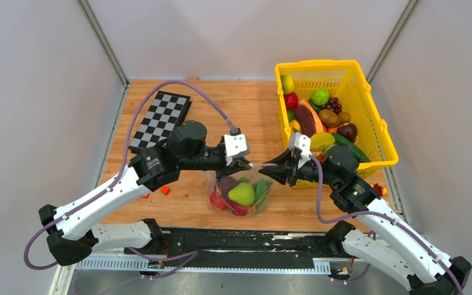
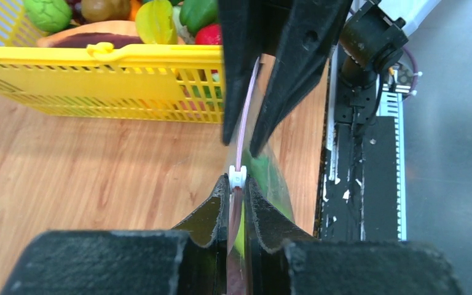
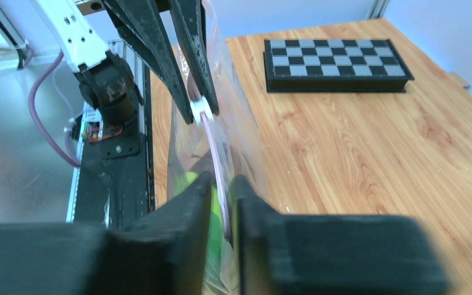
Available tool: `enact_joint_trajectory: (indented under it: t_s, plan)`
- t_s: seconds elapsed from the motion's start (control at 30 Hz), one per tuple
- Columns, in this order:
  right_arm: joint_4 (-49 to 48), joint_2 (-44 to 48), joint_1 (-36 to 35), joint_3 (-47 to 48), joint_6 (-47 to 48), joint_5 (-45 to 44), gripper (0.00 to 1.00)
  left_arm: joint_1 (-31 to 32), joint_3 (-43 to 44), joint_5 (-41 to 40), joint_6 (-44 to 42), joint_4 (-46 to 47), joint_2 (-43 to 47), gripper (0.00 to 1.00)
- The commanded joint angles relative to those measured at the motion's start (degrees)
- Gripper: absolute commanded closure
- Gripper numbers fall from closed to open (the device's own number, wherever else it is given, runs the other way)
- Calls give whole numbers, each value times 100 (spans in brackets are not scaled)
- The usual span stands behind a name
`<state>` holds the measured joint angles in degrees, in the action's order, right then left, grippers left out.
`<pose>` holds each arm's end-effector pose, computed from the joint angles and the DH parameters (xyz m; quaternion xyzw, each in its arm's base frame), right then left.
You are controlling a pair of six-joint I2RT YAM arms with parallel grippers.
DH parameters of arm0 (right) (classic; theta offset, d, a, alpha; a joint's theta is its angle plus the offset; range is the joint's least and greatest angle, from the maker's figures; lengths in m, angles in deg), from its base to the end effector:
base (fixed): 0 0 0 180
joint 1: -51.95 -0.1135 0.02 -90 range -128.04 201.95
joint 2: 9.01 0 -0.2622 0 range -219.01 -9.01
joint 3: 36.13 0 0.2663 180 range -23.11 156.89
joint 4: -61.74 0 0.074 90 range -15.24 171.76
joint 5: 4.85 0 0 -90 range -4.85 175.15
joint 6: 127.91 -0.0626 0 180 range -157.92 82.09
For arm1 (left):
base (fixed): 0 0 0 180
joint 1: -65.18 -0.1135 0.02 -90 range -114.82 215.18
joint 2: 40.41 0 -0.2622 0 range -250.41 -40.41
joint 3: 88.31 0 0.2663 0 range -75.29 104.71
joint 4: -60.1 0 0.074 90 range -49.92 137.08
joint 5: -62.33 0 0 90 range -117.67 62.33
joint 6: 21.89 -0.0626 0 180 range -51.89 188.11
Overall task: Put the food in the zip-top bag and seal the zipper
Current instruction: Zip the zipper food storage bag at the center of the board.
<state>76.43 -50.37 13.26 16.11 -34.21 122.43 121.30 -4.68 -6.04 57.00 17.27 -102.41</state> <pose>0.1388 0.1598 0.3288 -0.4538 0.5662 0.4172 0.5473 0.1301 -0.2351 0.3954 0.5370 0.6162 -0.3554 0.4534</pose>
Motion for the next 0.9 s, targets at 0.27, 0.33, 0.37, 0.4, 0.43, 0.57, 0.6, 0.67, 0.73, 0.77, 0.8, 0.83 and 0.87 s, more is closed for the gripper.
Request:
enact_joint_trajectory:
  t_s: [0.27,0.33,0.37,0.4,0.43,0.57,0.6,0.67,0.73,0.77,0.8,0.83,0.87]
  plan:
    - [1084,-599,11,1085,757,479,50,-4,333,468,296,290,-220,100]
    - [1164,-716,11,1173,800,564,56,-4,354,450,290,267,-221,100]
    - [1198,-755,8,1186,822,577,59,-4,360,448,286,258,-217,100]
    - [1206,-763,4,1200,832,564,64,-5,360,438,290,253,-222,100]
    - [1210,-761,10,1187,846,554,67,-6,355,410,281,234,-219,100]
    - [1163,-613,8,1133,914,476,84,-5,259,158,267,221,-185,100]
    - [1160,-586,11,1118,913,452,90,-11,220,116,262,223,-165,100]
    - [1143,-526,5,1077,899,407,100,-5,166,69,259,224,-135,100]
    - [1089,-468,11,1015,837,285,100,-4,108,0,259,230,-92,100]
    - [1049,-437,7,969,802,231,100,-4,70,-79,260,223,-45,100]
    - [1007,-412,11,920,749,72,100,-4,18,-203,248,206,-3,100]
    - [988,-378,7,875,735,-38,100,-8,-40,-339,231,170,31,100]
    - [977,-348,10,830,748,-123,100,-7,-99,-516,202,120,68,100]
